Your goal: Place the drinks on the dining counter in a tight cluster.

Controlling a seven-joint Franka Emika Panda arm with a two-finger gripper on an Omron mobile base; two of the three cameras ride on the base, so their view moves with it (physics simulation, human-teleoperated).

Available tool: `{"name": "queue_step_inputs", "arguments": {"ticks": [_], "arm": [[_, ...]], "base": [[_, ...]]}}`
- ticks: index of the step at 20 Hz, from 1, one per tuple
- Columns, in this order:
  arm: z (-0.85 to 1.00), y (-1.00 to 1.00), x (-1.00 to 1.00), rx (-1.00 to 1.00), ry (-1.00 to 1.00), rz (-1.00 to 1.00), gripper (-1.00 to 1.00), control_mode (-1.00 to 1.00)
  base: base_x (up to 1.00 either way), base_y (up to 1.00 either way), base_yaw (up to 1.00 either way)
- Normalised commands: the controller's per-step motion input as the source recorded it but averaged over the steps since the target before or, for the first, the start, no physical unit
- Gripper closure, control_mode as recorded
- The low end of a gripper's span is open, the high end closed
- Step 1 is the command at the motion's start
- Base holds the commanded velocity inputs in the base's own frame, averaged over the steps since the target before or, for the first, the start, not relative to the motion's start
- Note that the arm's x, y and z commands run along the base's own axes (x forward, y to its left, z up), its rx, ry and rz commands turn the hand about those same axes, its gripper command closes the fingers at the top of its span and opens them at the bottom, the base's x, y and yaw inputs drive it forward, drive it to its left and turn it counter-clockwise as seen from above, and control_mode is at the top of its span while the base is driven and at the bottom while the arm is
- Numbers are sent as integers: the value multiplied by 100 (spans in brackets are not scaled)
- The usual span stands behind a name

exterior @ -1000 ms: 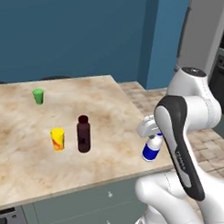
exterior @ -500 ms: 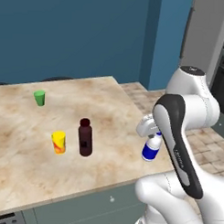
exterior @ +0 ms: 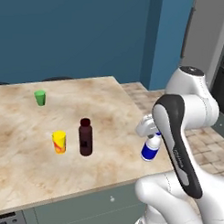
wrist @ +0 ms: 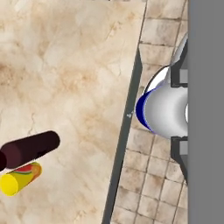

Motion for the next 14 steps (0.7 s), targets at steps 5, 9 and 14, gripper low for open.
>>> {"name": "queue_step_inputs", "arguments": {"ticks": [5,9,14], "arm": [[0,20,72,0,9,32,100,-100],[0,19,90,-1,12,30,100,-100],[-13,23,97,-7,9,11,100,-100]], "base": [[0,0,0],[0,0,0],[0,0,0]]}}
